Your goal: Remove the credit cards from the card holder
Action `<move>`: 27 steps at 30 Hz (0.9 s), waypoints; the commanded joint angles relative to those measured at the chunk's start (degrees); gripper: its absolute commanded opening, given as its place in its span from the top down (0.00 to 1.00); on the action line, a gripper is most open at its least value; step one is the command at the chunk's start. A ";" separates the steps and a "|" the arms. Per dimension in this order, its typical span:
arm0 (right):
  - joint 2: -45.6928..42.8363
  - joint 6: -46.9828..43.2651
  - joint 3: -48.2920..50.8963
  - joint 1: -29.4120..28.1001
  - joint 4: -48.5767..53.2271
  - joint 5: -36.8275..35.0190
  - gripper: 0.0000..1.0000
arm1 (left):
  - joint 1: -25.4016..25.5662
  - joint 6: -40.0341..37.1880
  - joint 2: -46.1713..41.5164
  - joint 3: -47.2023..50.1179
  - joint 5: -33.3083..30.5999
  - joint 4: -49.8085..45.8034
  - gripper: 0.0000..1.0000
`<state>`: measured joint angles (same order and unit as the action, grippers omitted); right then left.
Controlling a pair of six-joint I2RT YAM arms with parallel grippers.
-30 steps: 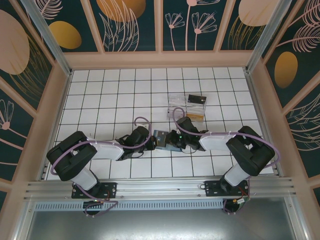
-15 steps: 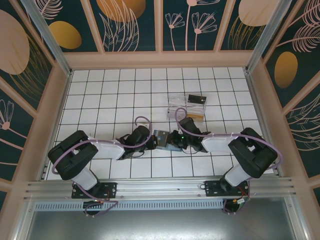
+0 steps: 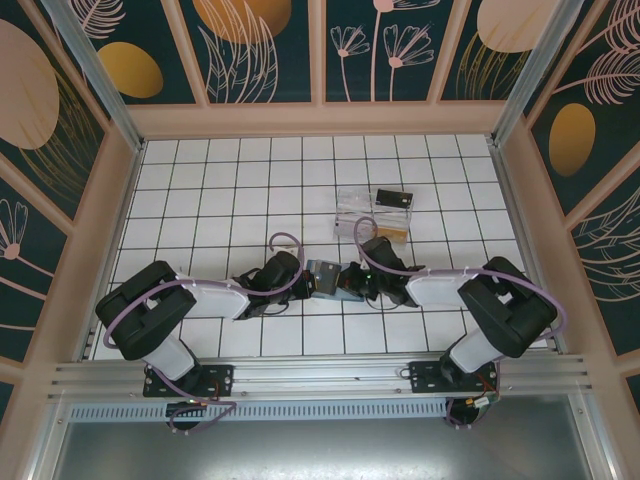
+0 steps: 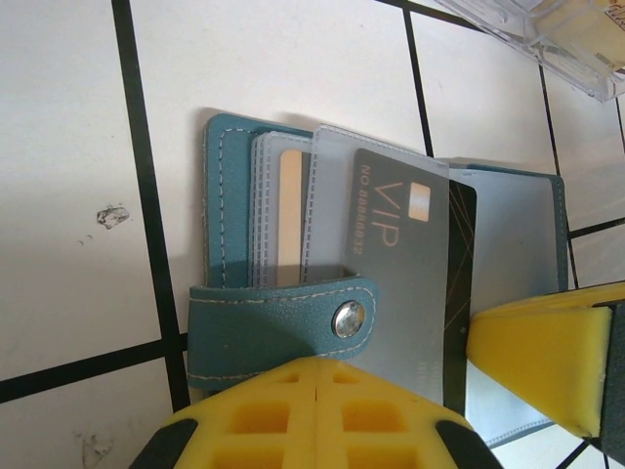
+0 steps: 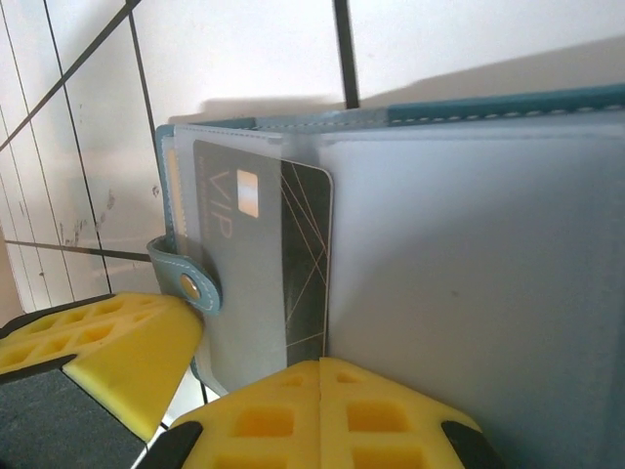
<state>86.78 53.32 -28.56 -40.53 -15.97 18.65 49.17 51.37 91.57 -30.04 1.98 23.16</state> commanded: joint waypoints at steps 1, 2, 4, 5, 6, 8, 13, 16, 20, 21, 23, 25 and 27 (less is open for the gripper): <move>-2.38 -0.49 1.96 1.37 0.38 0.42 1.00 | -0.26 1.10 1.15 0.54 -1.60 -5.96 1.00; -2.84 -0.58 2.25 1.72 0.62 0.42 1.00 | -0.34 1.12 1.15 0.68 -1.67 -5.92 1.00; -3.81 -0.83 2.67 2.10 0.71 0.42 1.00 | -0.26 1.22 1.07 0.73 -1.55 -5.72 1.00; -4.20 -0.96 2.80 2.17 0.76 0.33 1.00 | -0.27 1.05 1.01 0.77 -1.31 -5.58 1.00; -4.42 -1.15 2.80 2.13 0.55 0.46 1.00 | -0.28 1.09 0.98 0.69 -1.21 -5.44 1.00; -4.26 -1.45 2.72 2.13 -0.65 1.31 0.97 | -0.28 0.76 1.07 0.35 -1.02 -5.62 1.00; -2.97 -1.90 1.58 1.13 -2.84 1.87 0.82 | -0.25 0.41 1.41 -0.11 -0.66 -5.71 1.00; -1.72 -2.23 0.08 0.55 -2.14 1.43 0.81 | -0.29 0.52 1.67 -0.09 -0.51 -5.68 1.00; -0.20 -2.47 -0.62 0.46 -1.10 1.06 0.80 | -0.25 0.50 1.51 0.05 -0.46 -5.73 1.00; 0.12 -2.51 -0.60 0.47 -1.06 0.95 0.80 | -0.25 0.48 1.43 0.07 -0.46 -5.70 1.00; 0.35 -2.54 -0.62 0.41 -0.85 0.79 0.80 | -0.30 0.42 1.42 0.07 -0.40 -5.68 1.00; 0.62 -2.68 -0.79 0.37 -0.65 0.60 0.80 | -0.29 0.41 1.58 0.07 -0.22 -5.51 1.00; 1.07 -2.77 -0.95 0.19 -0.97 0.83 0.80 | -0.26 0.27 1.68 -0.02 0.03 -5.35 1.00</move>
<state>86.65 51.57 -28.12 -39.77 -16.95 19.59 49.17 51.77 91.57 -30.35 2.07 22.55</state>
